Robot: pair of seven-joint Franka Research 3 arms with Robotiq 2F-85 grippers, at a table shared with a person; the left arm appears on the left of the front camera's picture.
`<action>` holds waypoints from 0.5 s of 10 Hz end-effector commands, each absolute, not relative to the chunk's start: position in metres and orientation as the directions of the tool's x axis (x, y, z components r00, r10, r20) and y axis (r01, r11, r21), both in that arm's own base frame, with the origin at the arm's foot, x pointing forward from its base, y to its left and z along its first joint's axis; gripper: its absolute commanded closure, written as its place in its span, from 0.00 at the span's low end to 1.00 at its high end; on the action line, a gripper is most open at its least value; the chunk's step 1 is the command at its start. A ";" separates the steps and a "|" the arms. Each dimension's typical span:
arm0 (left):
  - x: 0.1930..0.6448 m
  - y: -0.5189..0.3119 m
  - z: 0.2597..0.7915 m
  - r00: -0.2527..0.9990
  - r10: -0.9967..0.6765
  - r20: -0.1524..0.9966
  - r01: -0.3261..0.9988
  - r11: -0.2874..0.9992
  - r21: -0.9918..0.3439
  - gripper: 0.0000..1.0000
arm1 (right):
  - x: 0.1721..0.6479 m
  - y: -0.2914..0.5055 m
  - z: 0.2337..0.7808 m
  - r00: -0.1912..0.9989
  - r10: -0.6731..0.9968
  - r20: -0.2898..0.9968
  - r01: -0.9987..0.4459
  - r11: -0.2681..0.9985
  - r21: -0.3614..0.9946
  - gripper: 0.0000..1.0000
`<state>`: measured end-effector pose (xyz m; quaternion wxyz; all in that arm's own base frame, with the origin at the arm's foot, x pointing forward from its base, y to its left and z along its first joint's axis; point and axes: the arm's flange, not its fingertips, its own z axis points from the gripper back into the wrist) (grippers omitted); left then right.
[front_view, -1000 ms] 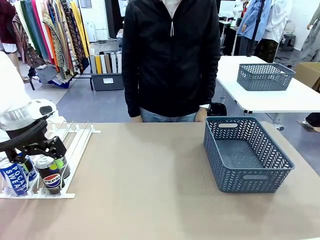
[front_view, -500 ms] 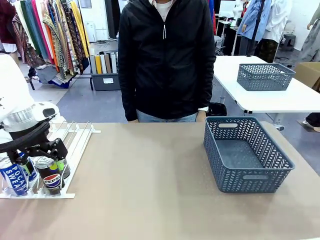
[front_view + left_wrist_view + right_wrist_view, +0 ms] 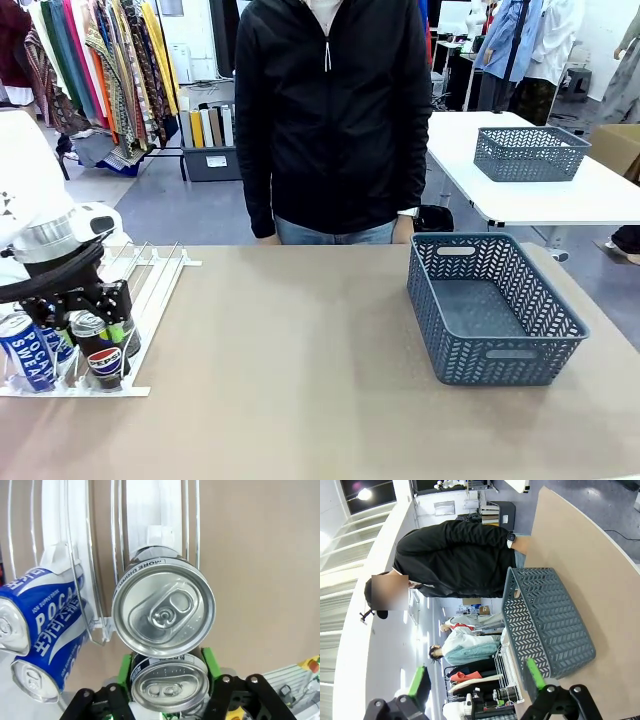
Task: Retrieve and store the cans from the dispenser.
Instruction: Pick up one can from the Automatic Can Dispenser and place it in the middle of the table.
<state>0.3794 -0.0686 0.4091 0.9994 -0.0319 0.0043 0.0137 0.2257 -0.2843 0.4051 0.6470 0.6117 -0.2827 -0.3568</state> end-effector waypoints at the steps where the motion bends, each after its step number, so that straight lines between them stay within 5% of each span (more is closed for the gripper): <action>1: 0.384 -0.077 0.407 0.999 0.045 -0.004 -0.045 0.998 -0.034 1.00 | 0.224 -0.283 0.410 0.589 -0.805 -0.072 0.116 -0.004 0.993 0.00; 5: 0.383 -0.075 0.411 0.999 0.049 0.001 -0.049 0.998 -0.025 1.00 | 0.224 -0.283 0.410 0.589 -0.805 -0.072 0.116 -0.004 0.993 0.00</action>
